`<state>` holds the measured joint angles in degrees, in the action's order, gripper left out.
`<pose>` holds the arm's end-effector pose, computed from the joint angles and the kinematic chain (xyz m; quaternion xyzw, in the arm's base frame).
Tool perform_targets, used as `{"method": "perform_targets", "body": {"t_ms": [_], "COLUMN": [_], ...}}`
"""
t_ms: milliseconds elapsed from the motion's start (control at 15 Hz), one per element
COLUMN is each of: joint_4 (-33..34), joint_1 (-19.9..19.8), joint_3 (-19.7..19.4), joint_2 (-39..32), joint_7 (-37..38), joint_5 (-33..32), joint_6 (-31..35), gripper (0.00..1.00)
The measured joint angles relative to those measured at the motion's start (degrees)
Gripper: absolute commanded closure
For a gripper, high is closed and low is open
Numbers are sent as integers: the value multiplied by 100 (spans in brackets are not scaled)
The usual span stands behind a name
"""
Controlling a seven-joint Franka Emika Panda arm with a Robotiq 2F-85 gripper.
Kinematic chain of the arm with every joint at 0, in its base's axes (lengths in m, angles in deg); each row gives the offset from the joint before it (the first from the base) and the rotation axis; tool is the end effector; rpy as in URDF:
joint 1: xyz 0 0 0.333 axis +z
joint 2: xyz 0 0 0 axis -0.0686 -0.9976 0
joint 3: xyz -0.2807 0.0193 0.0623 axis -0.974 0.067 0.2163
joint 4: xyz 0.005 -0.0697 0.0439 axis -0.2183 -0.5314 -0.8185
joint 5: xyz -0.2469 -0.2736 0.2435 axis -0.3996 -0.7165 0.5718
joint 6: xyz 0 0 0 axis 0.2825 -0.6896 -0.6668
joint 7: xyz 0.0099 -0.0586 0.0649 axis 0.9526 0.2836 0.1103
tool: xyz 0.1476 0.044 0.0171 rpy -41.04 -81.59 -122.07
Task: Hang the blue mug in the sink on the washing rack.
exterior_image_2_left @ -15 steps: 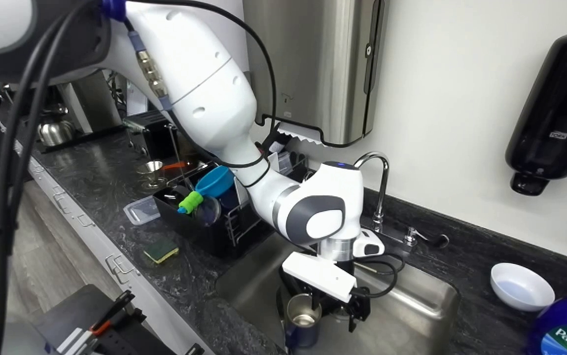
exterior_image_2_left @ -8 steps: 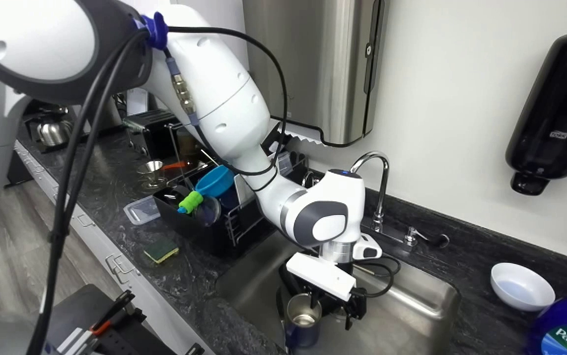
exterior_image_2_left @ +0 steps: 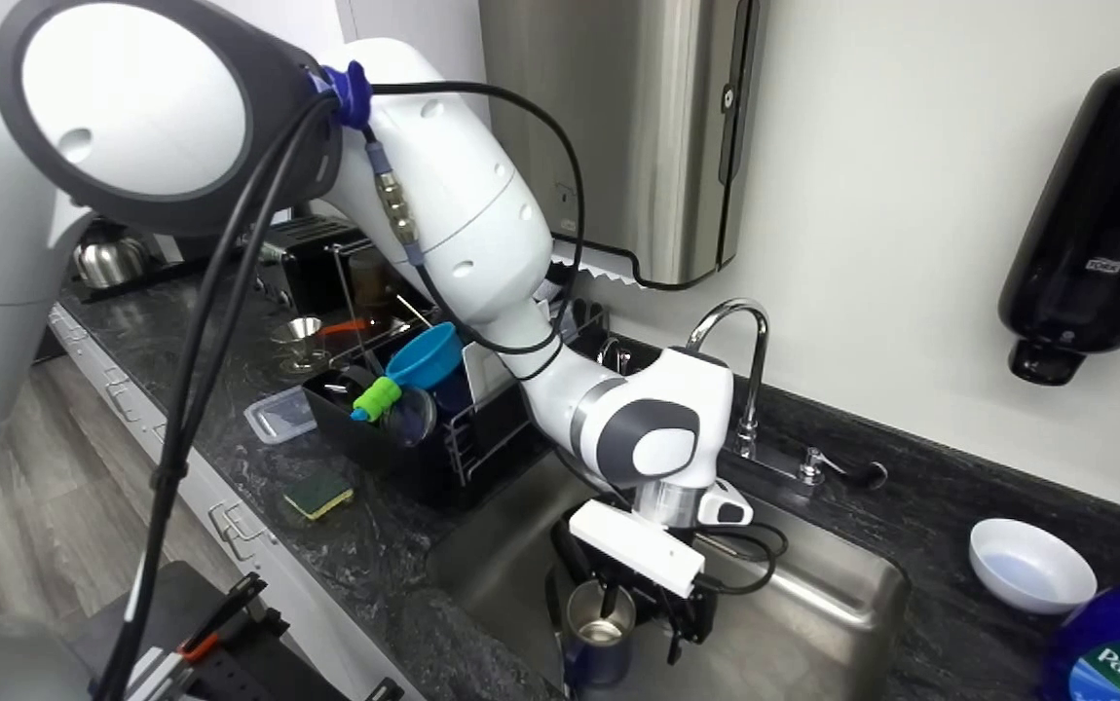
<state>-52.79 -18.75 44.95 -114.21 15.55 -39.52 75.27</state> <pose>0.4442 -0.3381 0.0064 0.9814 -0.0526 -0.1829 0.0230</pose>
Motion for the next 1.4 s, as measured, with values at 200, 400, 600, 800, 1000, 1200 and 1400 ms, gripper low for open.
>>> {"method": "perform_targets", "body": {"t_ms": [200,400,600,800,1000,1200,1400], "joint_4": [77,109,110,110,73,-206,-626], "joint_1": [-33,-48,-46,-46,-41,-23,-17], "joint_3": [17,18,18,18,43,153,245], "joint_2": [-56,-90,-91,-92,-83,16,160], "joint_7": [-168,-359,-354,-354,-358,-360,-378], "joint_5": [0,-31,-34,-34,-31,-31,-30], "joint_6": [-229,-292,-291,-291,-285,-191,122], "gripper": [0,0,0,0,0,0,0]}}
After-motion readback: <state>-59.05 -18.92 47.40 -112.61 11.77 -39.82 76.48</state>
